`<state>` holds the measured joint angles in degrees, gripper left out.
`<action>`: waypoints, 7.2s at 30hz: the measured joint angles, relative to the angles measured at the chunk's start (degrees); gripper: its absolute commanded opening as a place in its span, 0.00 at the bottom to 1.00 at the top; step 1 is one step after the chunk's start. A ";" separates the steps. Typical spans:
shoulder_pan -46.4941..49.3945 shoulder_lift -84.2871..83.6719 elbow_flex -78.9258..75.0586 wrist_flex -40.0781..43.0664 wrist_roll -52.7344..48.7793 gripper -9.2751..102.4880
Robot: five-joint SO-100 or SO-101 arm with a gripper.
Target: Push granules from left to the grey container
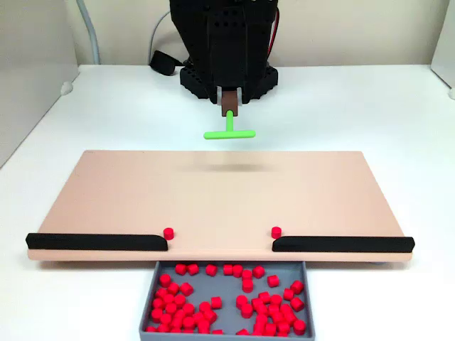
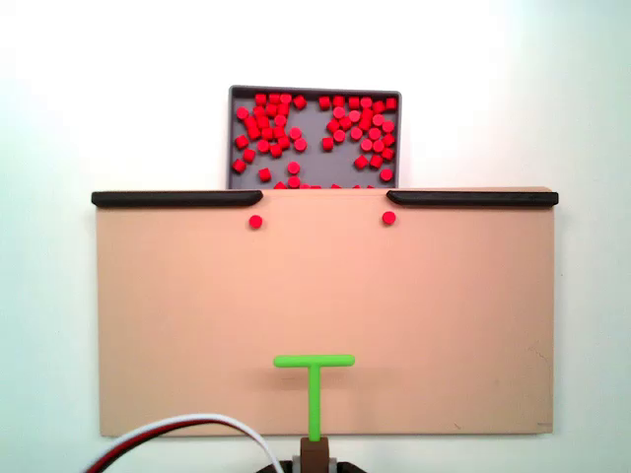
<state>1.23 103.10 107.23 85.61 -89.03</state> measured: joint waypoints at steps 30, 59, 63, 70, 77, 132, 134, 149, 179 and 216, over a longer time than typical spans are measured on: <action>0.00 -0.53 0.00 0.00 -3.43 0.08; 0.00 -0.53 0.00 0.00 -3.52 0.08; 0.00 -0.53 0.00 0.00 -3.78 0.08; 0.35 -0.53 0.00 0.00 -3.78 0.08; 0.53 -0.53 0.00 0.00 -3.78 0.08; -20.30 -35.42 -36.21 -1.23 91.14 0.08; -20.74 -36.65 -37.62 -0.18 92.02 0.08; -21.01 -45.18 -52.82 6.50 95.19 0.08; -18.63 -54.76 -62.40 6.59 98.96 0.08; -14.24 -55.81 -63.02 7.21 92.90 0.08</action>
<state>-13.01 47.29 44.21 92.81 3.87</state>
